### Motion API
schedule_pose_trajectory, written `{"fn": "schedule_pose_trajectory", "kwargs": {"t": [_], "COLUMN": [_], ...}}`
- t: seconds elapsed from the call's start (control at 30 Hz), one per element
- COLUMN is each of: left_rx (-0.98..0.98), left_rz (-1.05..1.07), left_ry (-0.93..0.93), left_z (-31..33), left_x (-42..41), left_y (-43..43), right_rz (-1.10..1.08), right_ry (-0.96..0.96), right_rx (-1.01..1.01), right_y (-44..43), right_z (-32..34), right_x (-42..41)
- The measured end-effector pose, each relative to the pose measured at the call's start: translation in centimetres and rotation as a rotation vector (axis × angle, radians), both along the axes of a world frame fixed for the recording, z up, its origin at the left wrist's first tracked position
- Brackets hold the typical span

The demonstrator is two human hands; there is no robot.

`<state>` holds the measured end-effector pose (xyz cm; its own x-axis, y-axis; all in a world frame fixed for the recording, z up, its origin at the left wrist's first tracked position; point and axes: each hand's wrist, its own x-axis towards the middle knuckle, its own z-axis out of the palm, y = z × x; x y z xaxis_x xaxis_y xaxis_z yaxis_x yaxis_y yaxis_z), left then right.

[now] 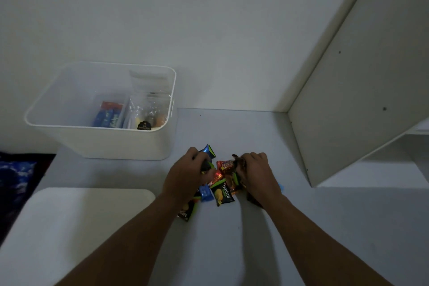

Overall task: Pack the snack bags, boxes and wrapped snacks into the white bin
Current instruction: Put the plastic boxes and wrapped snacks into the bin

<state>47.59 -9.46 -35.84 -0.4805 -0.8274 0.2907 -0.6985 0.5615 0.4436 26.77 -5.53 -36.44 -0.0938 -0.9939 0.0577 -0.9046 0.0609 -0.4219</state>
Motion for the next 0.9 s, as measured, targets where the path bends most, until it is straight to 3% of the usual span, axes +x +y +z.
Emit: {"fn": "schedule_pose_trajectory", "kwargs": {"t": [0.2,0.37,0.53,0.73,0.9], "left_rx": [-0.002,-0.127,-0.133,-0.063,-0.005], "left_rz": [0.079,0.173,0.319,0.429,0.411], "left_ry": [0.138,0.212,0.184,0.161,0.138], "left_z": [7.4,14.6,19.0,18.7,16.0], "left_x": [2.0,6.3,12.1,18.0,20.7], "left_y": [-1.2,-3.3,-6.8,-10.5,-12.2], "right_rz": [-0.004,0.02,0.037,0.031,0.029], "right_ry": [0.008,-0.078,-0.22,-0.346,-0.319], "right_rx": [-0.063,-0.154,-0.22,-0.099,0.068], "right_y": [-1.9,-5.2,-8.7,-12.4,-13.4], "right_z": [7.1,14.7,20.3,19.4,15.4], "right_x": [1.8,5.9,13.1,21.5,24.3]}}
